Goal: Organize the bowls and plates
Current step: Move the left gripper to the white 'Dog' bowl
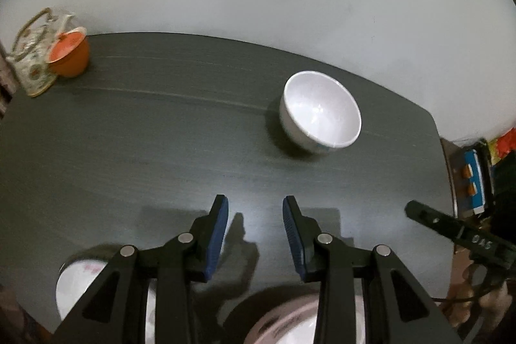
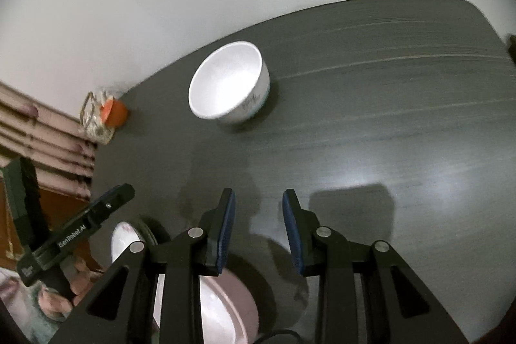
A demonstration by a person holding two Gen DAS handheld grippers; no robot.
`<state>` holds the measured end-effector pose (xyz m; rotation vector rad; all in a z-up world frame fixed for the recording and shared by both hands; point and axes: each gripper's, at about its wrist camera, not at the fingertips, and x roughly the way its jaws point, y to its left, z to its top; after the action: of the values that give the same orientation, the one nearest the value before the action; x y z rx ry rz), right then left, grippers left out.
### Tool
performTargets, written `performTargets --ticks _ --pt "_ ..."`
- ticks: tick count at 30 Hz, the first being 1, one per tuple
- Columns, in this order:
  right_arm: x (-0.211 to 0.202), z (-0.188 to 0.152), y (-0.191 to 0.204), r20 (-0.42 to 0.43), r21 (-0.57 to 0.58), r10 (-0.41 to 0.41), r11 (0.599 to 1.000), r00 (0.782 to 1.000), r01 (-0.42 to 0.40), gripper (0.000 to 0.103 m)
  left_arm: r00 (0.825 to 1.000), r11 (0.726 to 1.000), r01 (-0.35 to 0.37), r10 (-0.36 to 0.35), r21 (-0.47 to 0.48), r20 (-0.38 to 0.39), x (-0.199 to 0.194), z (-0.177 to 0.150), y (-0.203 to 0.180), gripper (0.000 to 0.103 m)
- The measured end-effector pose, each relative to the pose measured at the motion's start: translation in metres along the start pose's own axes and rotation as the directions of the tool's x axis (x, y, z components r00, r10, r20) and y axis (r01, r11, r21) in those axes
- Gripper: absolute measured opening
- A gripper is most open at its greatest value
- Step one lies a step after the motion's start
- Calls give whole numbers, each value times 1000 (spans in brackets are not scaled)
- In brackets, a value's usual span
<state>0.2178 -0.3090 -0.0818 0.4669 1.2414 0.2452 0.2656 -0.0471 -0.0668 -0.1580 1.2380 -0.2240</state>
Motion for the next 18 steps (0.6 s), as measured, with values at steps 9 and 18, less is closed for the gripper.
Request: performTargets --ticks 9,18 --pt "30 60 -15 -32 31 -6 999 999 7 30 995 988 73 -83 -139 -63 49 54 1 36" --pt "66 96 -2 -59 1 -41 999 997 41 30 988 980 77 -100 -185 -120 94 81 -3 36"
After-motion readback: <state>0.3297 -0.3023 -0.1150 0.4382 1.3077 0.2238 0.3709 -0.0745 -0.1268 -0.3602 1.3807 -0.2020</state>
